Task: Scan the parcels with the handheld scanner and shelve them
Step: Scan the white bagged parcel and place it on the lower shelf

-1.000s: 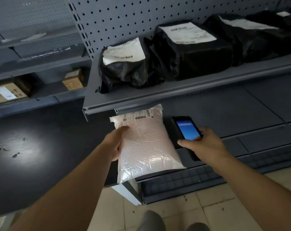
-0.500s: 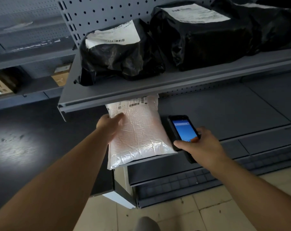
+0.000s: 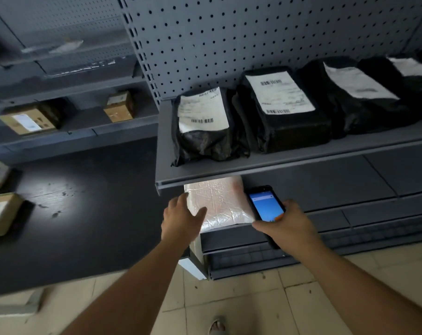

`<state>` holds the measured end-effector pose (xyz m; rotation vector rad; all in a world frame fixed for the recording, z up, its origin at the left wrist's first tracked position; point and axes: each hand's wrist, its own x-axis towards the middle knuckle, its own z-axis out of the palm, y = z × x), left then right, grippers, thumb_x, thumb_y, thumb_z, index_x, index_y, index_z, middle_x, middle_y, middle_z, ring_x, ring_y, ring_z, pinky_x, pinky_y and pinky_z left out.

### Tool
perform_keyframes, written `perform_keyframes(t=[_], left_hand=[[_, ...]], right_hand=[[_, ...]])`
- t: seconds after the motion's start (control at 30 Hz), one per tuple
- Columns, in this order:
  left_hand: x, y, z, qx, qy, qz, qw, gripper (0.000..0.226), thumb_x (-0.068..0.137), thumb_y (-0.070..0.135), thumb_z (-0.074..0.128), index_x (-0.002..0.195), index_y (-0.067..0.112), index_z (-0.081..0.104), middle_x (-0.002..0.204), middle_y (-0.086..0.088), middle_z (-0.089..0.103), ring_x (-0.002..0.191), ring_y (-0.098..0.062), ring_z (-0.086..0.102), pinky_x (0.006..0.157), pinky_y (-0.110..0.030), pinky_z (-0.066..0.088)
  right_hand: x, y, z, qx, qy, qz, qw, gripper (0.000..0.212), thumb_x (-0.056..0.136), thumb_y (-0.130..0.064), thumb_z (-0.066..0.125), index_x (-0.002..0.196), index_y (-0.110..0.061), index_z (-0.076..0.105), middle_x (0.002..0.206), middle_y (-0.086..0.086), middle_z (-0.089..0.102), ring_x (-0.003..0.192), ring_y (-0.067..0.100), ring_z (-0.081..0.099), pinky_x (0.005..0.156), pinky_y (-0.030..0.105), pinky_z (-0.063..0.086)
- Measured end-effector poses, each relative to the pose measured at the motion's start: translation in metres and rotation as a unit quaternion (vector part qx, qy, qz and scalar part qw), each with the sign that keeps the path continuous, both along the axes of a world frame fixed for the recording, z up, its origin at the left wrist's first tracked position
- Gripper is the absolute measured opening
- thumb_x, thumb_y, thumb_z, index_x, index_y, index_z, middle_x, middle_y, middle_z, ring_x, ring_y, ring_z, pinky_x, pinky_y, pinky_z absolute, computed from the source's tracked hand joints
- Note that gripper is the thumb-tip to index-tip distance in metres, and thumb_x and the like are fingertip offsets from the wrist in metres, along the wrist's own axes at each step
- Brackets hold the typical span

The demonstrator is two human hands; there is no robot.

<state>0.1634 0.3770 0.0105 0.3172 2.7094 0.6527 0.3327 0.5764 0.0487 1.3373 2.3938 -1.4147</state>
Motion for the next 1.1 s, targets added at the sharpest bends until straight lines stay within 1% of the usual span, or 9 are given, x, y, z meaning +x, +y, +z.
perform_keyframes(t=[0.1,0.17,0.3,0.43,0.63,0.77,0.87,1.0,1.1], left_hand=[[0.035,-0.006,0.027,-0.027,0.006,-0.032,0.999,0.08,0.096,0.062,0.06,0.163,0.032,0.028,0.167,0.003,0.031,0.152,-0.027,0.031,0.12,-0.053,0.035],[0.055,-0.01,0.043,-0.031,0.005,-0.035,0.999,0.078,0.096,0.062,0.059,0.163,0.033,0.027,0.166,0.005,0.03,0.152,-0.025,0.031,0.12,-0.051,0.036],[0.086,-0.023,0.07,-0.048,0.015,-0.019,0.999,0.075,0.097,0.062,0.055,0.161,0.035,0.029,0.167,0.007,0.029,0.152,-0.024,0.031,0.12,-0.05,0.035],[0.108,-0.038,0.101,-0.042,0.042,0.025,0.998,0.075,0.096,0.063,0.056,0.16,0.035,0.03,0.166,0.007,0.029,0.152,-0.023,0.031,0.12,-0.05,0.034],[0.14,-0.085,0.131,-0.014,0.058,0.122,0.991,0.076,0.096,0.062,0.058,0.161,0.035,0.029,0.166,0.007,0.03,0.151,-0.023,0.032,0.12,-0.047,0.035],[0.156,-0.137,0.14,-0.003,0.07,0.189,0.979,0.075,0.097,0.062,0.056,0.161,0.034,0.03,0.166,0.004,0.029,0.152,-0.025,0.03,0.123,-0.045,0.035],[0.161,-0.18,0.151,0.002,0.083,0.238,0.968,0.075,0.097,0.064,0.054,0.161,0.034,0.03,0.166,0.004,0.029,0.151,-0.025,0.033,0.121,-0.046,0.037],[0.158,-0.241,0.164,0.012,0.097,0.291,0.952,0.074,0.097,0.063,0.054,0.161,0.033,0.03,0.166,0.003,0.03,0.151,-0.025,0.034,0.12,-0.047,0.038],[0.156,-0.291,0.17,0.017,0.104,0.324,0.94,0.074,0.099,0.062,0.054,0.162,0.033,0.029,0.167,0.003,0.028,0.152,-0.026,0.03,0.12,-0.046,0.036]], right_hand=[[0.015,-0.009,0.025,0.002,-0.013,0.023,1.0,0.061,0.074,-0.047,0.088,0.108,-0.024,0.043,0.094,0.0,0.064,0.08,0.018,0.066,0.065,0.032,0.055],[0.025,-0.013,0.037,0.008,-0.019,0.038,0.999,0.059,0.072,-0.049,0.087,0.108,-0.022,0.048,0.091,0.0,0.065,0.078,0.018,0.066,0.063,0.032,0.053],[0.041,-0.018,0.062,0.01,-0.021,0.084,0.996,0.058,0.073,-0.052,0.084,0.108,-0.025,0.047,0.092,0.0,0.064,0.078,0.018,0.065,0.06,0.031,0.048],[0.049,-0.028,0.086,0.007,0.009,0.138,0.99,0.053,0.073,-0.046,0.084,0.104,-0.025,0.047,0.091,0.003,0.065,0.076,0.02,0.067,0.061,0.032,0.049],[0.036,-0.071,0.112,0.017,0.038,0.241,0.97,0.063,0.074,-0.045,0.086,0.118,-0.027,0.045,0.1,-0.002,0.062,0.084,0.015,0.064,0.061,0.03,0.048],[0.022,-0.118,0.127,0.039,0.044,0.313,0.948,0.064,0.071,-0.051,0.085,0.115,-0.026,0.046,0.1,-0.002,0.061,0.083,0.015,0.064,0.071,0.034,0.054],[0.008,-0.158,0.141,0.045,0.053,0.358,0.931,0.067,0.07,-0.052,0.085,0.116,-0.024,0.045,0.1,-0.002,0.061,0.084,0.015,0.063,0.069,0.034,0.052],[-0.014,-0.217,0.16,0.051,0.076,0.407,0.909,0.066,0.075,-0.046,0.086,0.12,-0.021,0.045,0.098,-0.001,0.061,0.083,0.013,0.063,0.064,0.029,0.051],[-0.032,-0.27,0.17,0.053,0.09,0.427,0.898,0.068,0.074,-0.044,0.088,0.121,-0.021,0.044,0.097,-0.002,0.062,0.083,0.013,0.062,0.069,0.032,0.053]])
